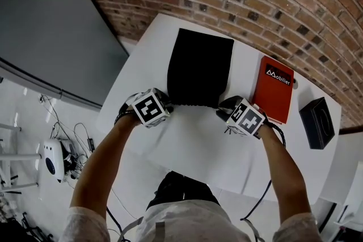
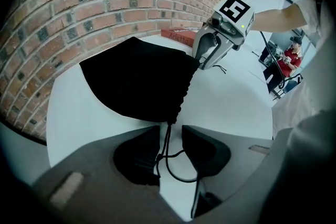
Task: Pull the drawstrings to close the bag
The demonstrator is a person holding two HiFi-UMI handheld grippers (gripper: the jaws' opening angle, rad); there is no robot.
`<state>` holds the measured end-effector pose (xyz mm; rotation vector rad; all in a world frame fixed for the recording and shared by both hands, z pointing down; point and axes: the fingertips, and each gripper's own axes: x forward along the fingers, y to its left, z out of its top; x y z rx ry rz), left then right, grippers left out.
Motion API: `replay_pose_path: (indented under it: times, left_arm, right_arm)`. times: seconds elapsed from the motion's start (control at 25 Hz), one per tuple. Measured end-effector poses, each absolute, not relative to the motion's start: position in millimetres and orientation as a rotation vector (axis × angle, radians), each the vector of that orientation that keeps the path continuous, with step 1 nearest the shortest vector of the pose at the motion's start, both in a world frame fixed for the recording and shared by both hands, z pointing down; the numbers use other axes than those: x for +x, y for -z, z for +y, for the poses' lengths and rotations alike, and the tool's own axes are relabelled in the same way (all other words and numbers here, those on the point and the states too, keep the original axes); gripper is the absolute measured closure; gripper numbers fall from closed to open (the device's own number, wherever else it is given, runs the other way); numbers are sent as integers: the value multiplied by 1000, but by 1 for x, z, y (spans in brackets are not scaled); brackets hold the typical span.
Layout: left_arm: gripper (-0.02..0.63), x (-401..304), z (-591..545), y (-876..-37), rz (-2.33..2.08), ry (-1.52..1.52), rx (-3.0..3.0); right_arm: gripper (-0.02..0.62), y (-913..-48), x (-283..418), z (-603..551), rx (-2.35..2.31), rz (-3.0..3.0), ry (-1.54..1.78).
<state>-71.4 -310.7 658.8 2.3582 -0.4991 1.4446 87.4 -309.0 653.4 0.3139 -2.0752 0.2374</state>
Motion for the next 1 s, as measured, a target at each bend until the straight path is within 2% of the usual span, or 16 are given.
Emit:
replay_pose_path:
  times: [0.4,0.52,0.56,1.0]
  left_arm:
    - [516,-68,-307,-660,-520,-1408,2333]
    - [558,-67,-304,-659,-517,-1404,2325]
    - [594,-67,-303,-659,-517,-1405,2321]
    - [600,-70,-309,-646,-621,-1524,2380]
  right_arm:
    - [526,-654,87,-307,344,-2072,-277]
    - [553,-654,88,-308,360,-2065,-277]
    - [588,-654,89,-308,367,-2062,-274]
    - [589,-643,95,-311,429,-2062,-245]
